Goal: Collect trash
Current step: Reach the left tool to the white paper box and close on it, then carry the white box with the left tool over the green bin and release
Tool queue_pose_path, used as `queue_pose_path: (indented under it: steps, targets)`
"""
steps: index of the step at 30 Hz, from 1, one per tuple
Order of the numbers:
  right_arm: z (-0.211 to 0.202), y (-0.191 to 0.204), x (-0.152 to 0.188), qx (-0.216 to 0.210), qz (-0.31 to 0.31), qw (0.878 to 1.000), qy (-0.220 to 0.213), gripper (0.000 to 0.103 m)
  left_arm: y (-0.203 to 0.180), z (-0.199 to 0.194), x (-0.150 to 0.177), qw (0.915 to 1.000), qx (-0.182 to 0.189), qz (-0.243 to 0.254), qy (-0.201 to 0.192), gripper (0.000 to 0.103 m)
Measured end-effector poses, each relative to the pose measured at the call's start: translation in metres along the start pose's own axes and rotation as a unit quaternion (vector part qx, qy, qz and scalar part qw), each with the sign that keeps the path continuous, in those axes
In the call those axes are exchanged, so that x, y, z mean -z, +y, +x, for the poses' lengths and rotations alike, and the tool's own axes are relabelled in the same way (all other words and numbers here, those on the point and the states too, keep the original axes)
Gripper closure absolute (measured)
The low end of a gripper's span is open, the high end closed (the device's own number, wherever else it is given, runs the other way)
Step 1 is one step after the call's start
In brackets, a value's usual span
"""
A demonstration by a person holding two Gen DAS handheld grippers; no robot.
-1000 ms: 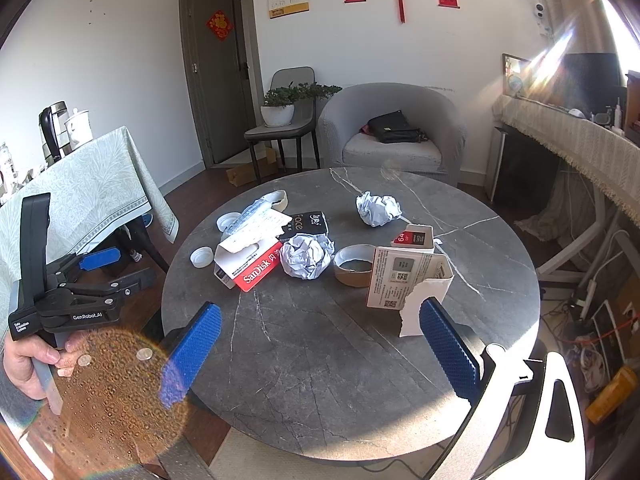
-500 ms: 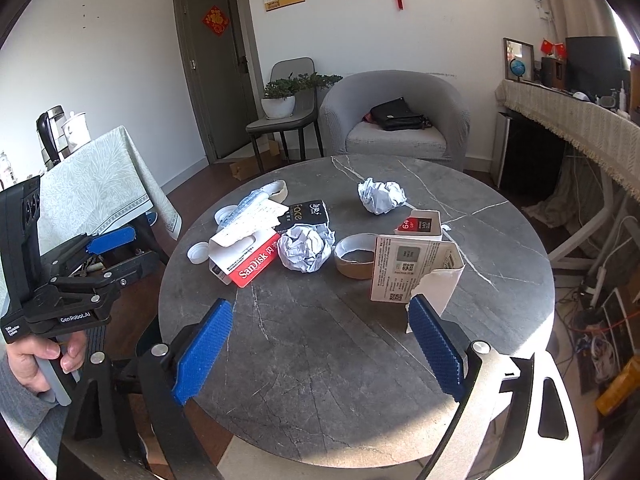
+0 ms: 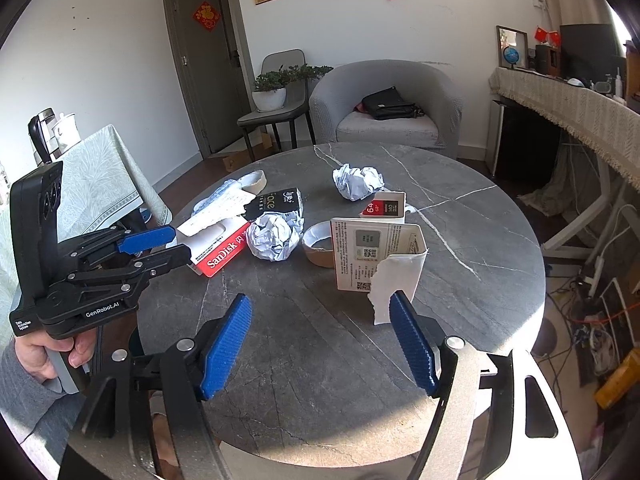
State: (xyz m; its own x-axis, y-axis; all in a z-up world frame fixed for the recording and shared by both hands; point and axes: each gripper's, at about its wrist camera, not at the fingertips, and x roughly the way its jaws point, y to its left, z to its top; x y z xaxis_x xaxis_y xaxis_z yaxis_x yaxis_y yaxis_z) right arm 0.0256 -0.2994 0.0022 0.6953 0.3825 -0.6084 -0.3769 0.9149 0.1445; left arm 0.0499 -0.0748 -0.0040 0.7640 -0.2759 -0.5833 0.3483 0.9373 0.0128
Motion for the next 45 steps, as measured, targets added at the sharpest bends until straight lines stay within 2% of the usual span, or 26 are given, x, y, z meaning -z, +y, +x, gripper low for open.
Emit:
queue_pose_path:
  steps: [2,6,8,16,19,25,30,31,34,35,36,45]
  targets:
    - [-0.001,-0.008,-0.001,-0.001,0.008,1.0,-0.003,0.03,-0.002,0.005,-0.002,1.0,0.0,0.001,0.001,0.068]
    - [0.002,-0.018,-0.001,-0.001,0.024,1.0,-0.003,0.03,-0.007,0.013,-0.005,1.0,0.001,-0.002,-0.003,0.076]
    - [0.006,-0.021,-0.001,0.006,0.022,1.0,-0.002,0.03,-0.006,0.017,-0.008,1.0,-0.007,-0.003,-0.004,0.084]
    - [0.028,-0.027,-0.007,0.01,0.031,0.999,-0.001,0.03,0.006,0.026,-0.013,0.999,0.004,-0.045,-0.001,0.092]
    - [0.036,-0.025,-0.009,0.018,0.036,0.999,0.003,0.023,0.01,0.026,-0.014,0.9983,0.017,-0.056,-0.003,0.094]
    - [0.046,-0.014,-0.016,0.038,0.013,0.999,0.0,0.023,0.009,0.021,-0.013,0.9979,0.025,-0.059,-0.005,0.097]
    - [0.054,-0.016,-0.021,0.045,0.029,0.999,0.0,0.023,0.012,0.016,-0.011,0.9968,0.041,-0.069,-0.008,0.099]
    - [0.054,-0.016,-0.022,0.046,0.031,0.998,-0.001,0.024,0.012,0.016,-0.011,0.9965,0.044,-0.07,-0.009,0.099]
    - [0.056,-0.016,-0.025,0.045,0.037,0.998,0.004,0.04,0.014,0.012,-0.009,0.9955,0.054,-0.077,-0.011,0.099]
    - [0.057,-0.017,-0.025,0.047,0.04,0.998,0.005,0.048,0.015,0.011,-0.009,0.9952,0.057,-0.078,-0.012,0.099]
    - [0.057,-0.017,-0.026,0.048,0.042,0.998,0.007,0.051,0.015,0.009,-0.008,0.9951,0.059,-0.079,-0.012,0.099]
    - [0.043,-0.014,-0.035,0.066,0.046,0.997,-0.023,0.051,0.027,-0.01,-0.008,0.9925,0.067,-0.095,-0.039,0.099]
